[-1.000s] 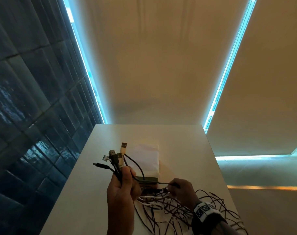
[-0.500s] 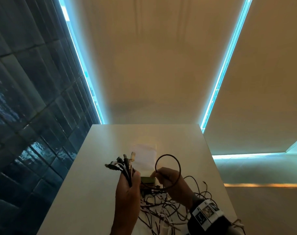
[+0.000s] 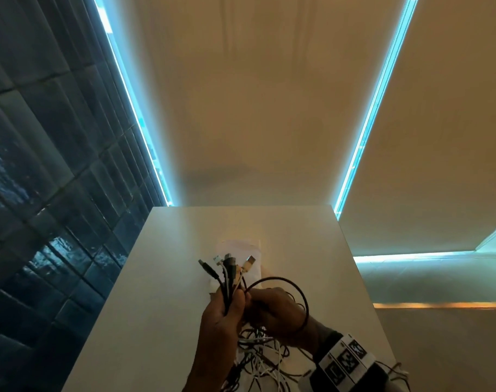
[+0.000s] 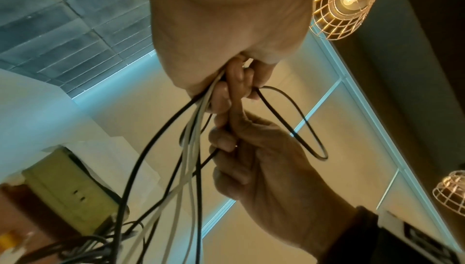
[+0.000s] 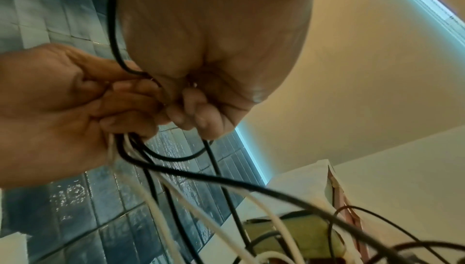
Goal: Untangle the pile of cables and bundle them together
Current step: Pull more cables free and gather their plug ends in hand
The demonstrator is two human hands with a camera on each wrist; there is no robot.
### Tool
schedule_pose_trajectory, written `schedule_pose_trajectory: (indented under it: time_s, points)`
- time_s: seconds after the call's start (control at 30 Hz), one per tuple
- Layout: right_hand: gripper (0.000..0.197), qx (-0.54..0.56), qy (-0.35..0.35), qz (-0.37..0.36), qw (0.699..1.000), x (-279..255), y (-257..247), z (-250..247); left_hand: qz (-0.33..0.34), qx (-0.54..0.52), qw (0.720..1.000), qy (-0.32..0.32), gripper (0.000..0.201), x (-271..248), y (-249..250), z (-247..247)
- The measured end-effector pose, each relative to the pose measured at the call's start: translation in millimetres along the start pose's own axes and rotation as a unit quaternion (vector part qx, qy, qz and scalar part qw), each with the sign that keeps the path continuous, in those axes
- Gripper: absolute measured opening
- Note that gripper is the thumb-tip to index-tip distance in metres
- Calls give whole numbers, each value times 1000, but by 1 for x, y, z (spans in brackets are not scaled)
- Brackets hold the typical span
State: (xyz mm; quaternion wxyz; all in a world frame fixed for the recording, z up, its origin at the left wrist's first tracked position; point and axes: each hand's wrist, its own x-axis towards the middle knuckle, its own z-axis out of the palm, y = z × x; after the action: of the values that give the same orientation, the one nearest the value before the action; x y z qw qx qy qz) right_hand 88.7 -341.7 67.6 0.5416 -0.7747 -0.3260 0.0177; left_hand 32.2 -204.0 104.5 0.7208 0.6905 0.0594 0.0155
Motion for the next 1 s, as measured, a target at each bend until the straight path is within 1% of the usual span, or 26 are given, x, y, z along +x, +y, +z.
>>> schedule_pose_trajectory:
  time_s: [0.03,0.07,0.13,0.2,0.27,0.37,0.43,0.5,0.53,0.57,0.67,0.73,0.83,0.93,1.0]
  points:
    - [31,4,0,8,1000,0,-1,1,-3,-13,1000,2,23,0,2,0]
    - [29,8,-7,16,1000,-1,-1,1,-4,-27,1000,5,20,0,4,-1]
    - [21,6,-37,35,999,-3,1,2,0,-50,999,17,19,-3,10,-2]
    - [11,-9,-49,59,997,-11,15,2,5,-68,997,33,27,-6,19,-2]
    - [26,-50,-34,95,994,-22,34,2,16,-95,995,41,34,-9,28,-2]
    - [25,-108,-13,135,985,-34,63,2,20,-132,991,32,33,-12,37,-4]
    - [26,-130,-19,152,980,-38,71,2,21,-142,989,21,32,-15,40,-4]
    - [37,-152,-14,159,975,-43,79,4,30,-151,988,18,34,-18,44,-6]
    - [36,-160,-11,166,973,-46,84,4,38,-158,987,19,34,-19,45,-6]
    - [30,-168,-10,182,969,-49,87,4,46,-165,985,22,34,-20,48,-7]
    - [15,-161,0,194,968,-56,94,5,61,-178,982,28,33,-24,51,-8]
    - [7,-152,5,205,967,-56,96,5,55,-183,981,37,32,-25,51,-9]
    - [15,-102,21,254,962,-56,95,3,53,-160,984,50,31,-23,49,-11]
    - [20,-77,55,274,957,-49,87,1,50,-136,987,67,31,-18,45,-15]
    - [26,-51,94,285,952,-41,81,2,35,-119,990,71,32,-16,40,-13]
